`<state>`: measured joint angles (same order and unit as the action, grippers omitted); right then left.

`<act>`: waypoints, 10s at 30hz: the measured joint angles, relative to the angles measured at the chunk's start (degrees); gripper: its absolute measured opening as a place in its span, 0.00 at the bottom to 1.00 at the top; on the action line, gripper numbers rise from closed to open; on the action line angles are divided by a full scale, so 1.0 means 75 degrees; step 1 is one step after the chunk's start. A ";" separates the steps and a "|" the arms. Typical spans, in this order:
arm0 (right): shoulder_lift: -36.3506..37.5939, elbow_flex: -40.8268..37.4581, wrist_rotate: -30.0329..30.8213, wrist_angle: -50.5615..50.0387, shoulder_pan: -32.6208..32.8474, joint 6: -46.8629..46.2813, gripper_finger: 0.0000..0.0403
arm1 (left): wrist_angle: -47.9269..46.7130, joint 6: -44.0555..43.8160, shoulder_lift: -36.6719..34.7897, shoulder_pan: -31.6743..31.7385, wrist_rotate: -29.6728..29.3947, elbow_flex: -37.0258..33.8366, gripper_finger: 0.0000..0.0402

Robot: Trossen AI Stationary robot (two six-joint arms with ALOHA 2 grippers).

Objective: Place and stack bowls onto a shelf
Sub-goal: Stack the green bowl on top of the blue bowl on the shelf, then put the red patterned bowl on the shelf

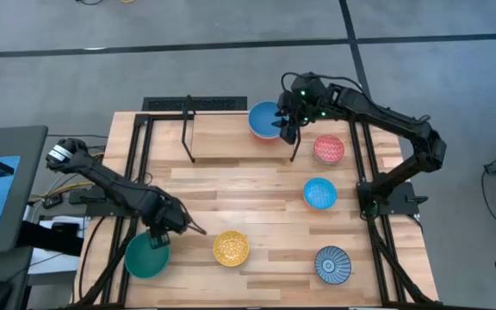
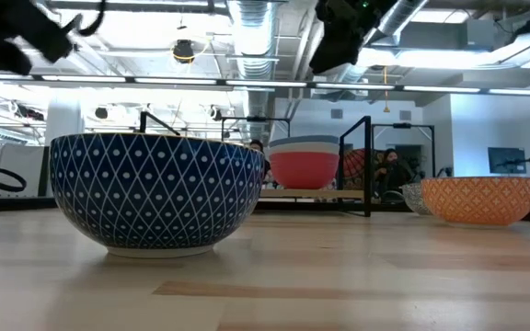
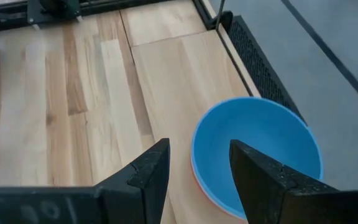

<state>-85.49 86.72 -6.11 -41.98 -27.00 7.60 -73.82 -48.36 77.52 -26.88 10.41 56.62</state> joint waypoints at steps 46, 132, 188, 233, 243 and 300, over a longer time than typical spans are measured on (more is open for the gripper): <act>-0.0003 -0.0003 0.0009 -0.0131 0.0000 -0.0628 0.48 | 0.2240 -0.1843 0.0003 -0.0214 0.0416 -0.1642 0.01; -0.0205 0.0297 0.4102 0.3757 0.1940 0.1218 0.58 | 0.6103 0.2289 0.0303 0.5269 -0.8597 0.3241 0.00; -0.0609 0.0305 0.2977 0.2528 -0.0156 0.0379 0.06 | 0.8783 0.4320 0.0253 0.5636 -0.5275 0.3244 0.63; -0.3635 0.2687 -0.0221 -0.1639 -0.2055 -0.0278 0.29 | 0.8080 0.4741 0.0108 0.5102 -0.5239 0.3244 0.64; -0.2661 0.2690 -0.0233 -0.1898 -0.2061 -0.0369 0.49 | 0.7798 0.4700 0.0108 0.4867 -0.5540 0.3244 0.64; 0.2287 -0.1681 -0.1252 0.1654 -0.1070 -0.3606 0.25 | 0.7836 0.4155 0.1029 0.4898 -0.4011 0.3237 0.64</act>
<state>-68.34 74.11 -15.50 -29.57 -35.03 -19.44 -15.05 -17.19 85.23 9.86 -19.67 80.90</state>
